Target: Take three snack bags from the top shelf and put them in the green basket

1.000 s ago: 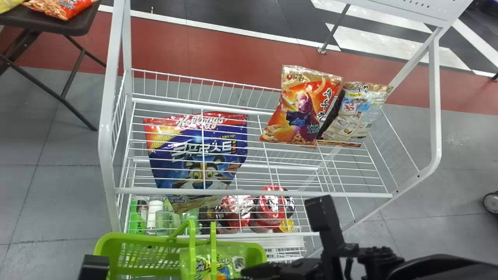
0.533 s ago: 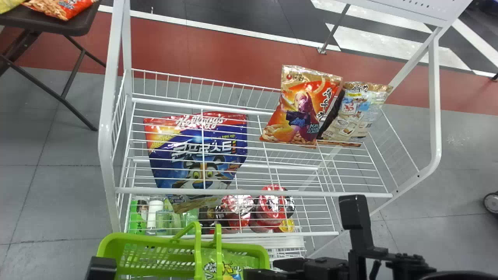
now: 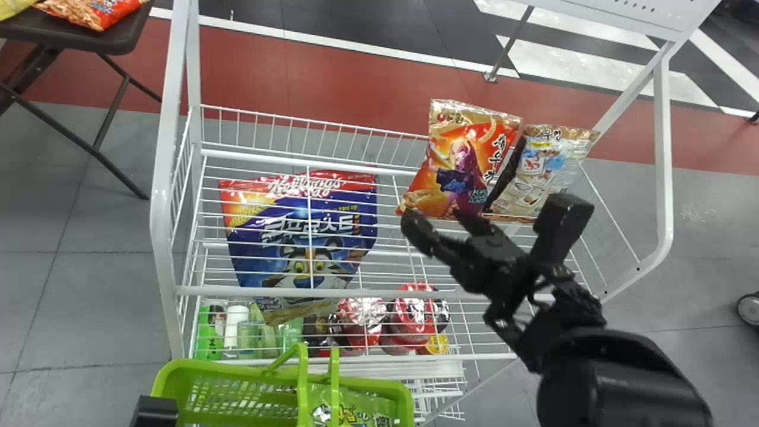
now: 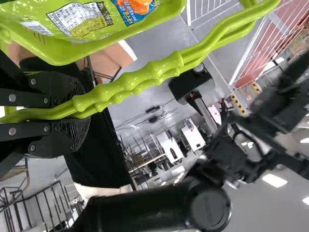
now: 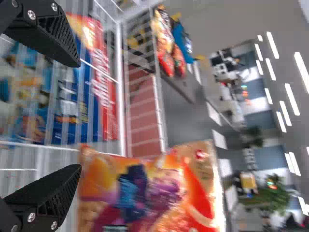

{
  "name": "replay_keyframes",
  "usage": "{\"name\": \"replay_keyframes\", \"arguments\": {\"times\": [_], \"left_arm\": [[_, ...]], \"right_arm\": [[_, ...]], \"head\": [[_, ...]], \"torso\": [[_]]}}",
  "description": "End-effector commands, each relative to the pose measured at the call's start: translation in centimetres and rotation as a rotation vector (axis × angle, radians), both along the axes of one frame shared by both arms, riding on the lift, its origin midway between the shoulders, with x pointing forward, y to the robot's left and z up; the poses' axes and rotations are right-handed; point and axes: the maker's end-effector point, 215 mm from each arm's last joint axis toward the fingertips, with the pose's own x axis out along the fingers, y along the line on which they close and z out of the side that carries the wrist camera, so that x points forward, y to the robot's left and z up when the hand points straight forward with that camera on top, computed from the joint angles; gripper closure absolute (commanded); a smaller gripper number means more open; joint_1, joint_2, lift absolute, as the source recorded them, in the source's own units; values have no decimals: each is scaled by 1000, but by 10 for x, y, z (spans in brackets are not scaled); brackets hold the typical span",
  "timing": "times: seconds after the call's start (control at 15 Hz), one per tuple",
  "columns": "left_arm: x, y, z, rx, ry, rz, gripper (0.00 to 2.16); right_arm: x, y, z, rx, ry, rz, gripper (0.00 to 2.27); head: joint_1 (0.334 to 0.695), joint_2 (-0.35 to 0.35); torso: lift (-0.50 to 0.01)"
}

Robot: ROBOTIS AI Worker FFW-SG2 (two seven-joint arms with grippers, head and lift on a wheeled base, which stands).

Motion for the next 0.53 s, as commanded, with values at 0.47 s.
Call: {"name": "replay_keyframes", "arguments": {"times": [0.47], "left_arm": [[1,7,-3,13,14,-5,1045]], "right_arm": [[85,-104,-5,-192,-67,-283,410]], "head": [[695,-350]], "torso": [[-30]]}}
